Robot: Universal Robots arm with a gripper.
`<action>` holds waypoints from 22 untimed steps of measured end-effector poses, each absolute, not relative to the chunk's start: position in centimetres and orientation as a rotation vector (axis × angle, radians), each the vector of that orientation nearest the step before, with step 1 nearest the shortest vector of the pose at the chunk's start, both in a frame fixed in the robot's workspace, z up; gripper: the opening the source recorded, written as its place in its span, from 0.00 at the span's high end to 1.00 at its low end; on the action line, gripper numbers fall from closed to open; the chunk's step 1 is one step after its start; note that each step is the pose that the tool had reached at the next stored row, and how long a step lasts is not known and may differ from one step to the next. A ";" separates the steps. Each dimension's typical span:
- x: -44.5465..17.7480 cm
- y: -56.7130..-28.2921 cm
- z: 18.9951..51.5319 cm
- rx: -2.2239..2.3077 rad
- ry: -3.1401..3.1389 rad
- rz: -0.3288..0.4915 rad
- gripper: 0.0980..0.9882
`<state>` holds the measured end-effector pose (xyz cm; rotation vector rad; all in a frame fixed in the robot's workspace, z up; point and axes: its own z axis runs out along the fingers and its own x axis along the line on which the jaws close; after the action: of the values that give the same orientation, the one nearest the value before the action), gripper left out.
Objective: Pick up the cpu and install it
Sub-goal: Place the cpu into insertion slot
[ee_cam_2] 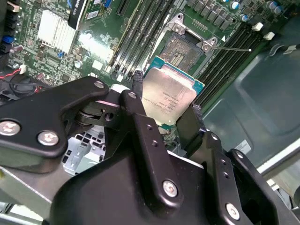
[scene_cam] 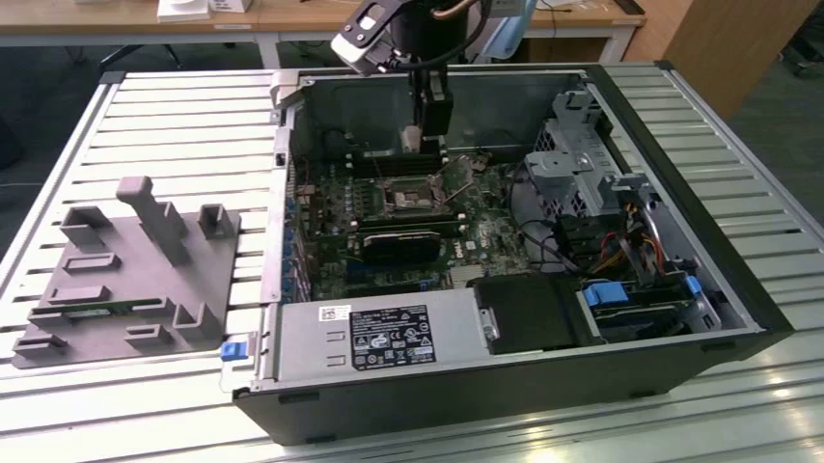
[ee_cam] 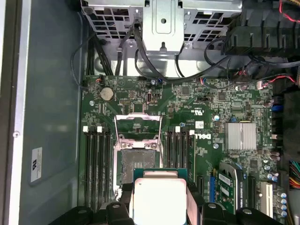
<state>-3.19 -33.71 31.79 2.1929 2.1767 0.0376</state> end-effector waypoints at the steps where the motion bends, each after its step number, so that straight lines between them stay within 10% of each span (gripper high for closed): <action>1: -3.2 -33.7 31.6 2.193 2.177 0.038 0.51; 22: -3.2 -33.2 28.9 2.198 2.161 0.026 0.51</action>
<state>-3.19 -33.25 28.95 2.1977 2.1612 0.0256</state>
